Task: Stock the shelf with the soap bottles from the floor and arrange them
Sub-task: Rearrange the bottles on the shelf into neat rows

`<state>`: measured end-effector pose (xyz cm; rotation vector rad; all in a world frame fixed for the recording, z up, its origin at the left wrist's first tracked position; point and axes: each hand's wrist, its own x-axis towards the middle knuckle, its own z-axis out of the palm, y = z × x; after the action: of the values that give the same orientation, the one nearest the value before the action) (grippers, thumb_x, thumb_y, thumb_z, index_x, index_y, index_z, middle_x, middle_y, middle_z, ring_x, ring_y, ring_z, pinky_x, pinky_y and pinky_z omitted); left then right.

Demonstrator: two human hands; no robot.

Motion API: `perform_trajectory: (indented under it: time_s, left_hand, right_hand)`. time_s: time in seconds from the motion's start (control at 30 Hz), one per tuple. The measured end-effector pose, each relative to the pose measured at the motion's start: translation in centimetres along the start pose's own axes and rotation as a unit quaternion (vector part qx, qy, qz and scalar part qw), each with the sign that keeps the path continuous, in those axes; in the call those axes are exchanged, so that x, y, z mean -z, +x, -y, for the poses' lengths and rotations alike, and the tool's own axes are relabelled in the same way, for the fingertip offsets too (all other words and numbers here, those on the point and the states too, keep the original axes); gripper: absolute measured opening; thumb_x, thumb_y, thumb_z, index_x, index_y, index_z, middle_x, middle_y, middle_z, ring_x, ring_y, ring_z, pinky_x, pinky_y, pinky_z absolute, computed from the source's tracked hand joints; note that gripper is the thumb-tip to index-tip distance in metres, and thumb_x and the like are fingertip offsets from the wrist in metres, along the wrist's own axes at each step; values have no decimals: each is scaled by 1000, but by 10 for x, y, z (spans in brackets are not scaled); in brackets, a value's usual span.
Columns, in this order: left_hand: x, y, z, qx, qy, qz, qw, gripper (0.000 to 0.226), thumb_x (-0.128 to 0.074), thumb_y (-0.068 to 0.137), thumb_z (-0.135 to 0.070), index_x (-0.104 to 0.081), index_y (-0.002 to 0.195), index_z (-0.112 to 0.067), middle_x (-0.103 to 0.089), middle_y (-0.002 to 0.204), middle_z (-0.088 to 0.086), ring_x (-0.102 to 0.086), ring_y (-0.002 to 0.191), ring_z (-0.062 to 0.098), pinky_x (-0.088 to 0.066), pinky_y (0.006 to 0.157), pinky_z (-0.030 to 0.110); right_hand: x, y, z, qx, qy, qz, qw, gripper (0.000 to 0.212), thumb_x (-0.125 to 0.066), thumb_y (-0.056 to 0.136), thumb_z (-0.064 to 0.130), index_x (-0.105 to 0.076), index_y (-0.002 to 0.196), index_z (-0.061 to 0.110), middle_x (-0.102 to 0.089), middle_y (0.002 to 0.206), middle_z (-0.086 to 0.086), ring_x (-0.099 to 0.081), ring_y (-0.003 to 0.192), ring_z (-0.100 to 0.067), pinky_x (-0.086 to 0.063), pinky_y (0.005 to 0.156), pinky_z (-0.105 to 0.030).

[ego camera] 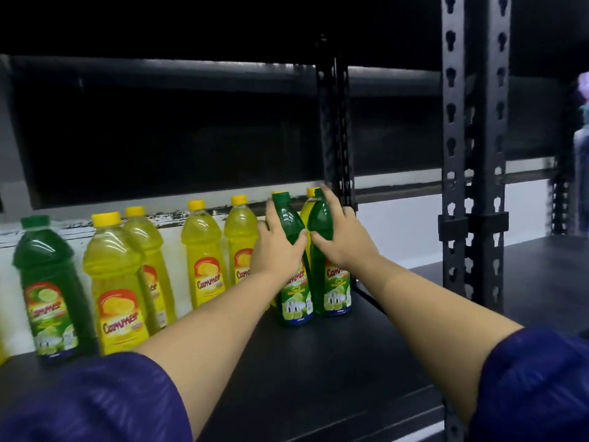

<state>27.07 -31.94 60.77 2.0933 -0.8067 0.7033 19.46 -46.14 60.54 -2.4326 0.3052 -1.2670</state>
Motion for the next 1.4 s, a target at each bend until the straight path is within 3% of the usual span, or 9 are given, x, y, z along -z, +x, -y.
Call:
perform_trajectory:
  time_s: [0.13, 0.3, 0.5, 0.7, 0.8, 0.93, 1.07, 1.23, 1.4]
  left_hand:
    - [-11, -2, 16, -51, 12, -37, 998, 89, -52, 99, -59, -3, 163, -19, -35, 154, 14, -60, 118, 32, -54, 81, 36]
    - [-9, -4, 17, -53, -6, -28, 998, 89, -54, 99, -56, -5, 163, -19, -33, 156, 14, -61, 117, 30, -51, 80, 32]
    - [21, -32, 14, -52, -4, -30, 998, 91, -56, 98, -55, -7, 163, -16, -31, 159, 10, -56, 126, 28, -45, 84, 27]
    - [79, -74, 25, -57, -11, -50, 997, 93, -59, 96, -57, -9, 163, -18, -25, 167, 4, -46, 140, 25, -39, 91, 22]
    - [112, -95, 39, -57, -19, -51, 997, 93, -59, 97, -57, -7, 164, -19, -21, 169, 3, -38, 146, 24, -38, 101, 25]
    - [157, -113, 66, -51, -25, -55, 997, 92, -60, 96, -56, -7, 164, -23, -21, 169, 0, -31, 150, 19, -35, 109, 26]
    - [202, -125, 101, -40, -24, -61, 997, 92, -62, 95, -56, -8, 163, -26, -22, 169, -2, -29, 151, 17, -35, 119, 37]
    - [246, -134, 144, -24, -25, -87, 996, 89, -66, 95, -48, -12, 162, -27, -29, 165, -2, -33, 143, 8, -33, 111, 27]
    - [279, -129, 197, -3, -35, -91, 995, 87, -67, 92, -53, -15, 160, -33, -38, 160, -3, -43, 143, 15, -43, 115, 41]
  right_hand:
    - [-13, -7, -19, 23, 4, -31, 999, 93, -67, 93, 52, -5, 162, 49, -47, 130, -3, -64, 86, -25, -58, 76, -40]
    - [-23, -8, -17, 9, 1, -51, 999, 89, -64, 94, 51, -7, 162, 44, -46, 128, -4, -61, 80, -25, -58, 73, -42]
    - [-22, -36, 8, 23, 36, -87, 995, 85, -55, 93, 52, -5, 162, 49, -46, 129, -4, -60, 97, -27, -58, 79, -50]
    - [-16, -79, 53, 45, 47, -117, 991, 86, -57, 94, 49, -7, 164, 45, -43, 137, -5, -55, 116, -26, -58, 78, -49]
    - [-17, -98, 79, 57, 58, -123, 989, 85, -61, 97, 44, -10, 164, 41, -42, 141, -7, -54, 120, -27, -54, 76, -43]
    - [-21, -119, 119, 73, 81, -125, 986, 85, -61, 97, 42, -10, 164, 42, -43, 138, -7, -56, 113, -28, -53, 72, -41]
    - [-33, -136, 163, 92, 118, -114, 982, 85, -63, 97, 40, -10, 163, 43, -43, 136, -6, -55, 112, -24, -56, 71, -43]
    - [-59, -148, 220, 104, 162, -93, 977, 85, -63, 96, 39, -13, 164, 41, -43, 135, -6, -54, 111, -23, -55, 73, -41]
    - [-89, -157, 272, 117, 199, -72, 970, 83, -61, 97, 41, -12, 164, 42, -41, 135, -4, -55, 104, -23, -55, 71, -40]
